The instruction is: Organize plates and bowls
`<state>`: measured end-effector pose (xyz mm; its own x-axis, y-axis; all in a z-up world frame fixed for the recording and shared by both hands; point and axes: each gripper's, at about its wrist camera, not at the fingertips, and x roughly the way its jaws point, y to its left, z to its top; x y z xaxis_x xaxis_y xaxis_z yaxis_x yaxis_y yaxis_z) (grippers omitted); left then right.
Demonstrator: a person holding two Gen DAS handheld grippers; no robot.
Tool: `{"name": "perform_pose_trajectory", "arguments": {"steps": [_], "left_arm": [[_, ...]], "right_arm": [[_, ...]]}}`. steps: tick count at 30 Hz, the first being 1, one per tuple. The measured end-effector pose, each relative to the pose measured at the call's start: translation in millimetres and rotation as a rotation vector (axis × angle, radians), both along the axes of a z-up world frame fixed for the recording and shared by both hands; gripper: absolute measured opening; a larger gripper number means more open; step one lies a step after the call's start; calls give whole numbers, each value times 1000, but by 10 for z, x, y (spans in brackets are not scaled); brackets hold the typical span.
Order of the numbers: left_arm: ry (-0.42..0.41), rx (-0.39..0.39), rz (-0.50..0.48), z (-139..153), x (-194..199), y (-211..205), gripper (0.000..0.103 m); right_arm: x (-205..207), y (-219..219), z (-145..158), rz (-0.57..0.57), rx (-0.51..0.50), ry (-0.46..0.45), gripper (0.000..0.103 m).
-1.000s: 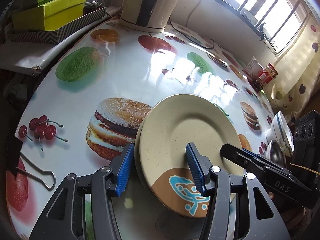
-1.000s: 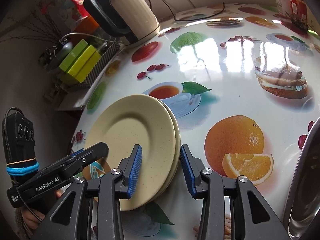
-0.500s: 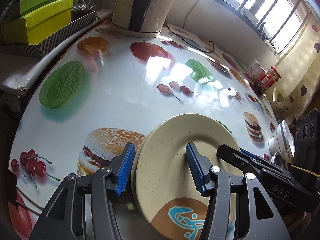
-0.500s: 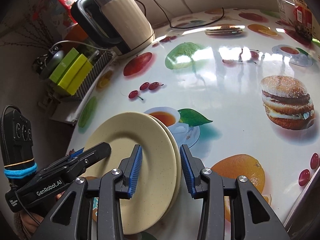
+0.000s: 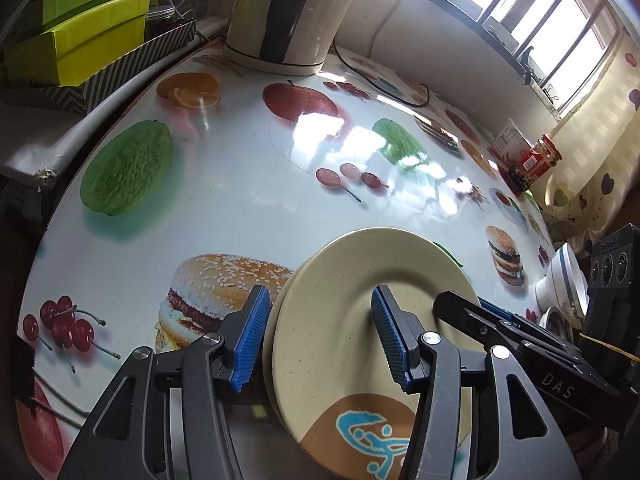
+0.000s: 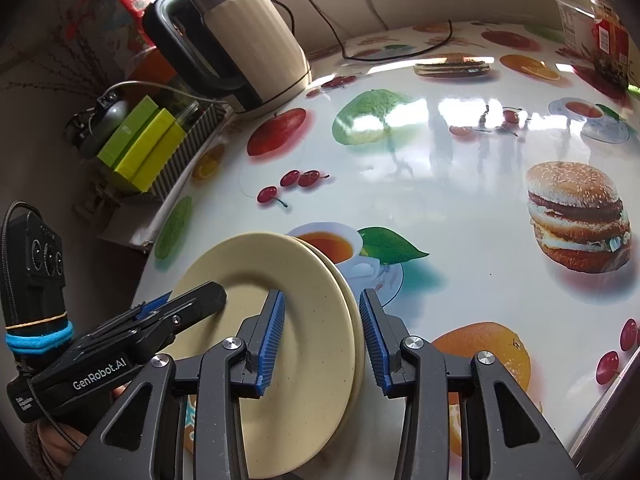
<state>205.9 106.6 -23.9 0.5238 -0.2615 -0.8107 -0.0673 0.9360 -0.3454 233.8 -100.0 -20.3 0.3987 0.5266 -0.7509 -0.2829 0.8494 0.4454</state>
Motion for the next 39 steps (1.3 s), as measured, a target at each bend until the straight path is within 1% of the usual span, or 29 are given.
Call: {"name": "perform_pose_trajectory", "arguments": {"steps": [5,8,11,18,26,31,33,35,39], "left_arm": [[6,-7,1,-14,-142,19,54],[10,-40,10,-45,-198,35,54],[10,-30,14,-35,-197,13,54],[7,-10,23,-21,-105,-4,54],[9,-12,24,-23,1,7,54],[7,7,20,1,-31,2,54],[0,17,28,35,-68,10,54],[-14,29,36,96,-121,22,54],[-44,75,56,269,-253,-16,54]], "right_arm": [[-97,-86,-37,-15,31,25,39],[-198,-126,-49,-12,45,29,39],[-243,-137,-48,-12,50,30,39],[-199,-107,-39,-20,36,26,38],[-47,-97,-37,-29,37,25,38],[-40,-119,-51,-31,50,30,39],[-52,-124,-47,-34,44,33,41],[-82,-132,-22,-42,22,22,43],[-184,-215,97,-57,20,-13,45]]}}
